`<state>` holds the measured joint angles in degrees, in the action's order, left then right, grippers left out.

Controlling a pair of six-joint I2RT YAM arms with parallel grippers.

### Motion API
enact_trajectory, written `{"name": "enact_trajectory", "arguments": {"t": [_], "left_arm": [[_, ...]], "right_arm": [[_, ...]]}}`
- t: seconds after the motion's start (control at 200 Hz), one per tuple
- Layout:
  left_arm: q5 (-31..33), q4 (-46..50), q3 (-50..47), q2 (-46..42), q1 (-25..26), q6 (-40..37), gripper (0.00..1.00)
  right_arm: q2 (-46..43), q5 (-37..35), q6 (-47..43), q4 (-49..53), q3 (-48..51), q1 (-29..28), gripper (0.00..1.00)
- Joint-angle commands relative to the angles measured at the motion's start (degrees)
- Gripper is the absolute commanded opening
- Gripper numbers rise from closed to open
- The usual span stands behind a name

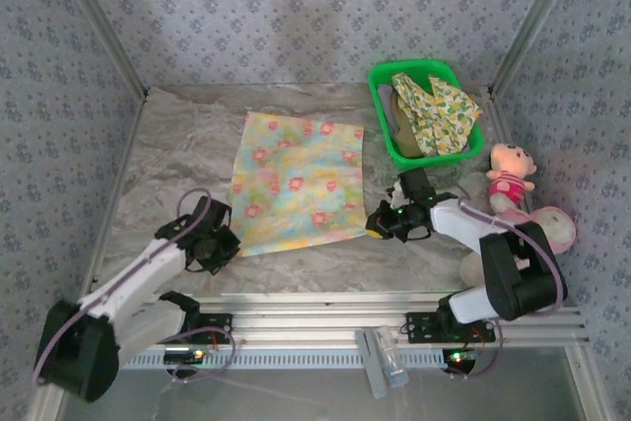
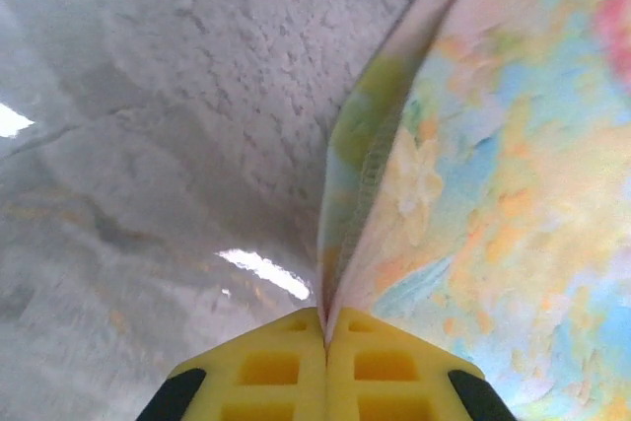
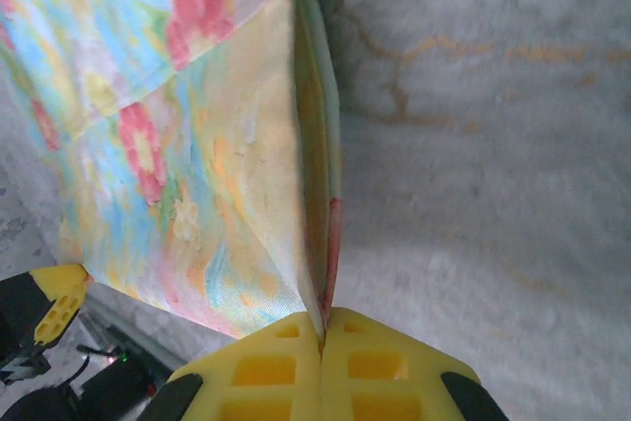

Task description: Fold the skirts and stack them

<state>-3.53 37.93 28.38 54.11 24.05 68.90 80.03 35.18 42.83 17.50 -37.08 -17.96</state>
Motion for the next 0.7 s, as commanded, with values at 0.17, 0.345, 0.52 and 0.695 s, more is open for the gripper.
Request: {"name": "enact_trajectory", "arguments": {"t": [0.17, 0.345, 0.52, 0.695], "left_arm": [[13.18, 5.30, 21.74, 3.56, -4.94, -9.98, 0.00], [12.23, -0.99, 37.66, 19.97, -8.69, -23.07, 0.00], [13.40, -5.60, 48.49, 32.13, -9.50, -31.33, 0.00], [11.95, -6.85, 56.51, 41.53, -10.86, -34.92, 0.00]], "right_arm": [[-1.28, -10.34, 7.53, -3.09, -13.87, 3.19, 0.00], [7.78, -19.66, 8.58, -6.30, -24.02, 3.69, 0.00], [17.32, -21.19, 8.39, -10.14, -32.56, 4.17, 0.00], [24.74, -23.65, 7.62, -10.46, -39.68, 4.10, 0.00]]}}
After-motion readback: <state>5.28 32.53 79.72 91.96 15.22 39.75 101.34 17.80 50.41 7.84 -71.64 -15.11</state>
